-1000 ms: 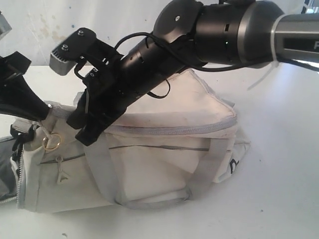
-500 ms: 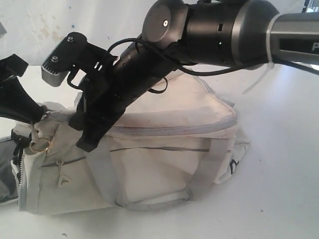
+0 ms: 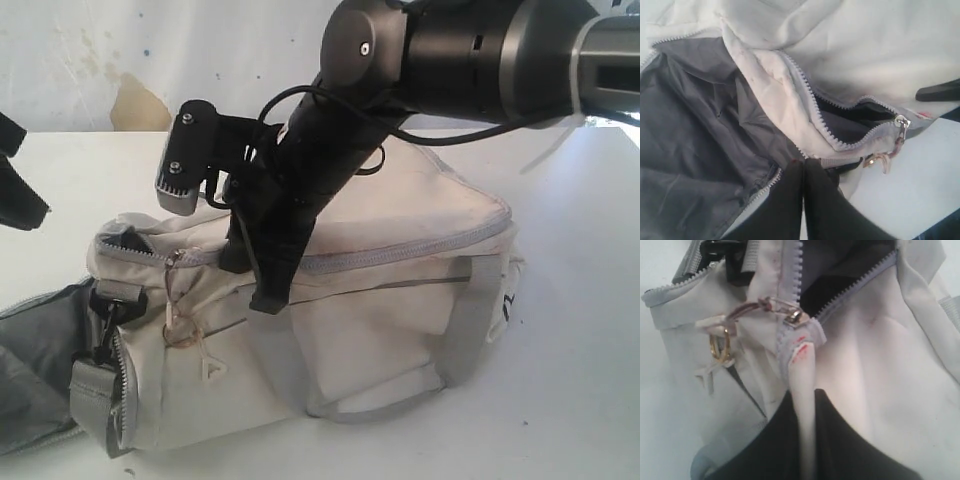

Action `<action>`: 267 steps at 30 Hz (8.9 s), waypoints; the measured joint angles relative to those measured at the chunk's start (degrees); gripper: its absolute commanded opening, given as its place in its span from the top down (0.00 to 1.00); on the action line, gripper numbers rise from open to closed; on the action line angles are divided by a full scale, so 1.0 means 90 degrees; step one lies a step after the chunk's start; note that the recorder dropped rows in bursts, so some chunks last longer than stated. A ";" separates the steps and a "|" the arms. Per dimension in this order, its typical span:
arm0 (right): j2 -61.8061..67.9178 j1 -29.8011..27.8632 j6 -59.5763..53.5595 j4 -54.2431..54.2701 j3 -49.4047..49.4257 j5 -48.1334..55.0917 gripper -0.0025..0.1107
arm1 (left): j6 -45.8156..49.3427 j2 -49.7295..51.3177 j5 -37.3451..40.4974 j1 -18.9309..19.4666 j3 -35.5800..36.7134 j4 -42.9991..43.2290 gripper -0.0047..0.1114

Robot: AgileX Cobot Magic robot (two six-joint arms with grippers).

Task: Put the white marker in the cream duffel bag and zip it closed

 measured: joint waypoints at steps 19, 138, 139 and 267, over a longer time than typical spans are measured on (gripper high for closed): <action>0.0028 -0.0006 0.2294 0.0405 0.0000 -0.0523 0.98 | 0.1034 -0.0011 -0.0010 -0.0014 0.1480 -0.2268 0.46; 0.0026 0.0040 0.2056 0.0353 -0.0020 -0.0440 0.98 | -0.0845 0.0000 -0.0141 -0.0756 0.0075 -0.0303 0.96; 0.0026 0.0051 0.1897 0.0380 -0.0020 -0.0470 0.98 | -0.0889 0.0000 -0.0108 -0.0678 0.0011 -0.0316 0.96; -0.0117 0.1422 0.4322 -0.2288 0.0002 -0.1951 0.53 | -0.0106 0.0000 -0.0163 -0.0175 -0.0342 -0.1311 0.96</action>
